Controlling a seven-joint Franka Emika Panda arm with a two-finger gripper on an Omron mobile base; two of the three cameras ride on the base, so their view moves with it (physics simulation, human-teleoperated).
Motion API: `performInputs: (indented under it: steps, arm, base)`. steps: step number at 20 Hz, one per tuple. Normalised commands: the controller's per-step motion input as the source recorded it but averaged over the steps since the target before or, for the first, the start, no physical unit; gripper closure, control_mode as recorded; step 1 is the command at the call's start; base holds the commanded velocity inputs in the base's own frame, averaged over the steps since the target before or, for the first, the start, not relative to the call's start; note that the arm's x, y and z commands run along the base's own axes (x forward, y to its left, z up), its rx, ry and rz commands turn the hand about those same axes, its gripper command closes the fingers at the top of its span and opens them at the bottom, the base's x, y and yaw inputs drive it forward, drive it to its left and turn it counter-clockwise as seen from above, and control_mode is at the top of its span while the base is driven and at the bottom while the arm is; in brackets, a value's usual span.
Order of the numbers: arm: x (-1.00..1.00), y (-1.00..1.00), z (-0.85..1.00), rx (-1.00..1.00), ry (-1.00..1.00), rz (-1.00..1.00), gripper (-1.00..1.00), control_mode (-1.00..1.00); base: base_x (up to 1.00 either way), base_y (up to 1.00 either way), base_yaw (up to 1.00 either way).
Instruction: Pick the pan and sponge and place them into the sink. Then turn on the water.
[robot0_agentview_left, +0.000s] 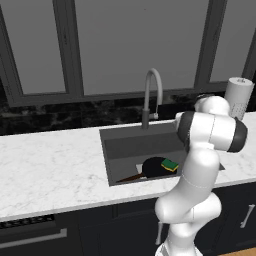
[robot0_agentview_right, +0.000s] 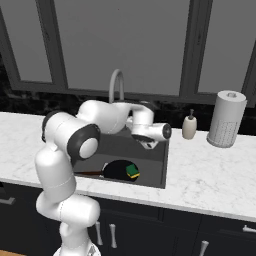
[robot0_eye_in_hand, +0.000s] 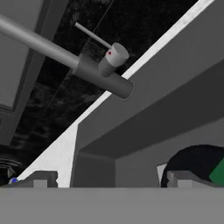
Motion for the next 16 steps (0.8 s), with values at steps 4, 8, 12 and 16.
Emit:
performInputs:
  steps: [4, 8, 12, 16]
  arm:
    - [0.2, 0.11, 0.0, 0.02, -0.13, 0.0, -1.0, -1.0]
    - [0.26, 0.11, 0.0, 0.0, -0.04, 0.0, -1.0, -1.0]
    - [0.28, 0.09, 0.0, 0.0, 0.0, 0.0, -1.0, -1.0]
    - [0.38, 0.09, 0.0, 0.0, 0.0, 0.0, -1.0, -1.0]
  base:
    - [0.0, 0.0, 0.0]
    - [0.0, 0.0, 0.0]
    - [0.0, 0.0, 0.0]
    - [0.0, 0.0, 0.0]
